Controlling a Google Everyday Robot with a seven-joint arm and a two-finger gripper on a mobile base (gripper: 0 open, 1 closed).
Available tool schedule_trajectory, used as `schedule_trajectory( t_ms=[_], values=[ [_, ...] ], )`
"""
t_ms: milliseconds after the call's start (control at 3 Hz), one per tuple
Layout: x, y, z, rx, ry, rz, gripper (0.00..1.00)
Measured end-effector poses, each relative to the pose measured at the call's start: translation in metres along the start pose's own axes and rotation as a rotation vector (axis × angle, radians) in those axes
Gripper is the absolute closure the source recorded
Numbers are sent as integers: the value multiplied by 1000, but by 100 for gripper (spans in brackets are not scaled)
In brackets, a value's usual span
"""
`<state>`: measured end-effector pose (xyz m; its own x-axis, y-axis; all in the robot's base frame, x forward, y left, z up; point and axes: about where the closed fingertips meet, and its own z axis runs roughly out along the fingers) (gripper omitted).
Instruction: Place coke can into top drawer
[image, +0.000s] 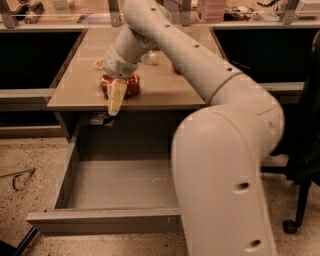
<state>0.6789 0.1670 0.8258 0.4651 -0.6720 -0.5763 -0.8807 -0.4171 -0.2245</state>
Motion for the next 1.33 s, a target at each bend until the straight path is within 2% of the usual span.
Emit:
schedule_trajectory(
  t_ms=[333, 667, 1000, 1333],
  values=[
    [36, -37, -21, 82, 41, 64, 0],
    [38, -55, -39, 140, 46, 65, 0],
    [38, -55, -39, 140, 46, 65, 0],
    [49, -49, -37, 127, 61, 108, 0]
  ],
)
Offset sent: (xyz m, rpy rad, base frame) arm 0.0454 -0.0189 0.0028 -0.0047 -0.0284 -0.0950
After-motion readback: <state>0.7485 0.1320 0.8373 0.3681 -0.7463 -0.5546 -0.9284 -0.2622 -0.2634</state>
